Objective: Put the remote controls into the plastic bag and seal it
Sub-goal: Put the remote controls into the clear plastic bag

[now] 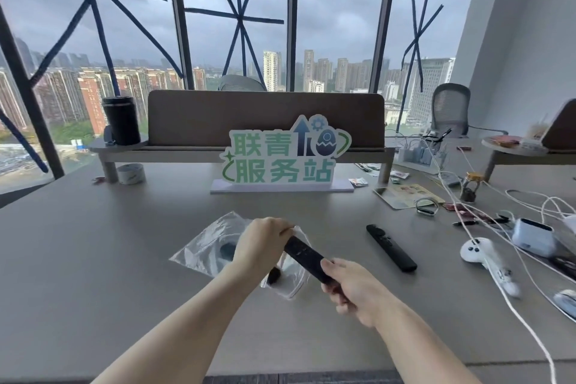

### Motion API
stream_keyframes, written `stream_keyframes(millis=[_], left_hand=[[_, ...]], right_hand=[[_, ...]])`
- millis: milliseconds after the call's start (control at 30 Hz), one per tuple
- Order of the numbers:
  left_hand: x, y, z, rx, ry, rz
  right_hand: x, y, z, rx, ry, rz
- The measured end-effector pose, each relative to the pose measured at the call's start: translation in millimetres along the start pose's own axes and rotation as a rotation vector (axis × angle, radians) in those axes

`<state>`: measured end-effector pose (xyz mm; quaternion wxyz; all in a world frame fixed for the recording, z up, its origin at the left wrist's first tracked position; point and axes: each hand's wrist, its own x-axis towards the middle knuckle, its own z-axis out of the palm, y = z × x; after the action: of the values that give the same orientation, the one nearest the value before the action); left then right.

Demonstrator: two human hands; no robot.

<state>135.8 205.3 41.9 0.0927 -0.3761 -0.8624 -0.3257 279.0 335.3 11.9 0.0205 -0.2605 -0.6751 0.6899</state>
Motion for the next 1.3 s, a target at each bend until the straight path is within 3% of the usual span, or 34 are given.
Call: stream_keyframes(millis=[67,167,333,433,533,733,867,933,1100,1300], left_hand=[[-7.4,-2.6,2.0,-0.006,0.007,-0.025],[-17.1,-17.9,3.0,0.052,0.002,-0.022],[-31.3,-35.4,3.7,0.068,-0.026,-0.042],[-37.2,-36.6,2.5,0.103,-0.055,-0.031],[-39.0,-37.2,0.9,0.109,-0.103,-0.034],[-40.0,-32.6,-6.3,0.099,-0.152,-0.108],[-34.2,-30.8,-14.5,0.088,-0.112,-0.124],[-29.7,-29.2,-20.9,0.077,-0.088,-0.127],[-31.6,-22.8,-25.9,0.061,-0.068,-0.095],[-56.5,-37.5,-32.2,0.140,-0.105,-0.123]], right_hand=[[13.6,4.5,10.2,0.074,0.068,-0.051],[20.1,11.0,1.0,0.048,0.326,-0.103],[30.2,16.4,-68.1,-0.436,0.763,-0.153],[34.4,16.3,-101.4,-0.724,0.804,0.030],[40.5,21.5,-114.0,-0.842,0.802,0.144],[44.5,28.9,-112.9,-0.755,0.669,0.131],[12.9,22.7,-97.2,-0.101,0.452,0.024],[-15.6,20.5,-87.1,0.071,0.274,-0.010],[-54.2,14.3,-39.0,-0.083,-0.086,0.067],[-9.6,12.6,44.6,-0.055,-0.112,0.008]])
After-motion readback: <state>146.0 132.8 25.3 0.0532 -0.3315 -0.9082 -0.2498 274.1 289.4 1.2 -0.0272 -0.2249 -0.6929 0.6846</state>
